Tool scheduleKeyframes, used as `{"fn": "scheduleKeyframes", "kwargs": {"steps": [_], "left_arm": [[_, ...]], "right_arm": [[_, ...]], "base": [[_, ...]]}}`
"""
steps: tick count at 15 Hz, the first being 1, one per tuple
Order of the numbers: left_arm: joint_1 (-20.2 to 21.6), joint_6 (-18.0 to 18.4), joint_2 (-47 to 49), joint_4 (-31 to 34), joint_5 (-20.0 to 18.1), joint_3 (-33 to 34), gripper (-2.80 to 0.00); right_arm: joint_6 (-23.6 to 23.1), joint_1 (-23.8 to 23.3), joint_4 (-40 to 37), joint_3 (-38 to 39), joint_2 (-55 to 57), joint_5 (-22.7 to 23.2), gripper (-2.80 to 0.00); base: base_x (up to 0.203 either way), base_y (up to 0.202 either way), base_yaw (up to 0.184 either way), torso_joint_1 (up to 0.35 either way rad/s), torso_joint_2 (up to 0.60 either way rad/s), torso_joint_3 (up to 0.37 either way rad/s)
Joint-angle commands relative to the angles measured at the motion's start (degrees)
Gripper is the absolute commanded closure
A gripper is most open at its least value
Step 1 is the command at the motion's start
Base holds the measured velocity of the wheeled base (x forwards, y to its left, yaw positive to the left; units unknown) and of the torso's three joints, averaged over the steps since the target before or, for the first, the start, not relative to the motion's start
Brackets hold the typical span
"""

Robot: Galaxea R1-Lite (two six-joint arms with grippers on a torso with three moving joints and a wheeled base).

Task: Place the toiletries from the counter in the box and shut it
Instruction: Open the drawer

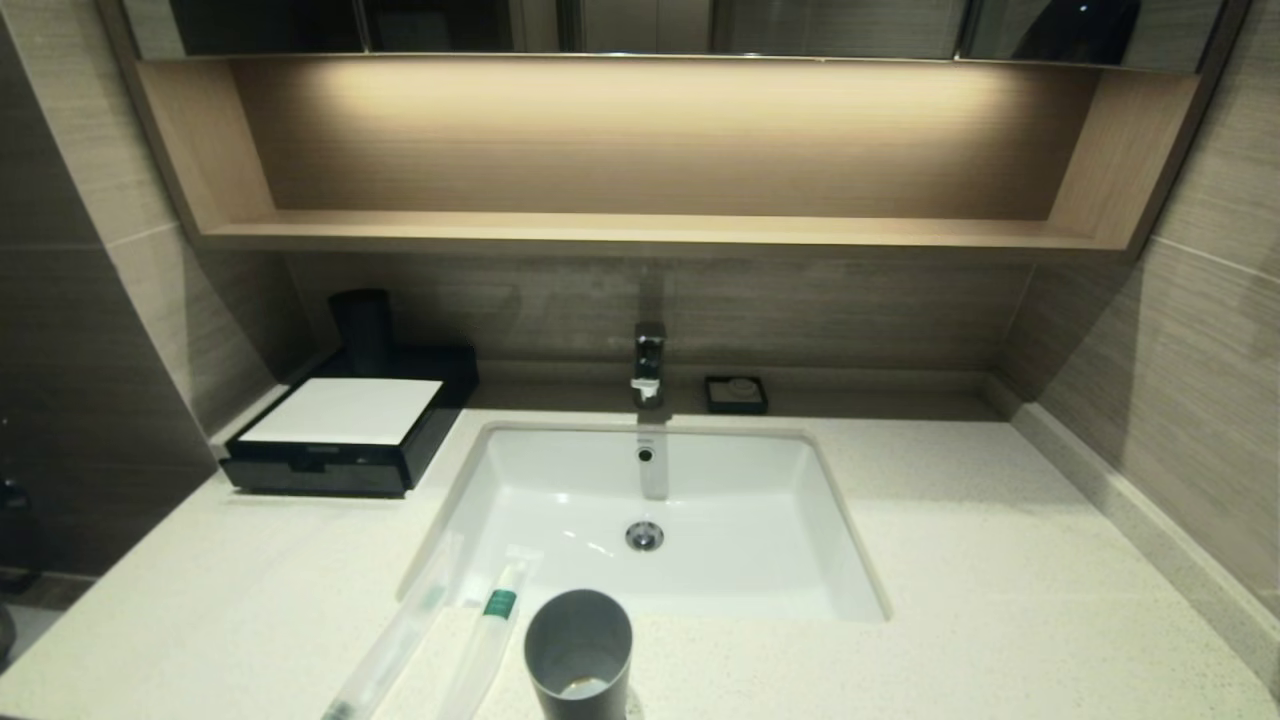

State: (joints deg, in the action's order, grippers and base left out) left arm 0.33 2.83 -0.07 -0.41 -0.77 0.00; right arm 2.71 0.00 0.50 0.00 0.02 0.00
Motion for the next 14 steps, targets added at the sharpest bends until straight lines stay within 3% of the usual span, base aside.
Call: {"fn": "scheduleKeyframes", "kwargs": {"steps": [1, 14], "left_arm": [[0.02, 0.25, 0.07, -0.02, -0.02, 0.00, 0.00], [0.02, -0.02, 0.07, -0.02, -0.11, 0.00, 0.00]], "right_arm": [[0.02, 0.00, 0.03, 0.00, 0.06, 0.00, 0.00], [0.02, 0.00, 0.03, 0.00, 0.06, 0.09, 0.00]], "base": [[0.000, 0.000, 0.000, 0.000, 0.00, 0.000], [0.000, 0.000, 0.000, 0.000, 0.00, 0.000]]}}
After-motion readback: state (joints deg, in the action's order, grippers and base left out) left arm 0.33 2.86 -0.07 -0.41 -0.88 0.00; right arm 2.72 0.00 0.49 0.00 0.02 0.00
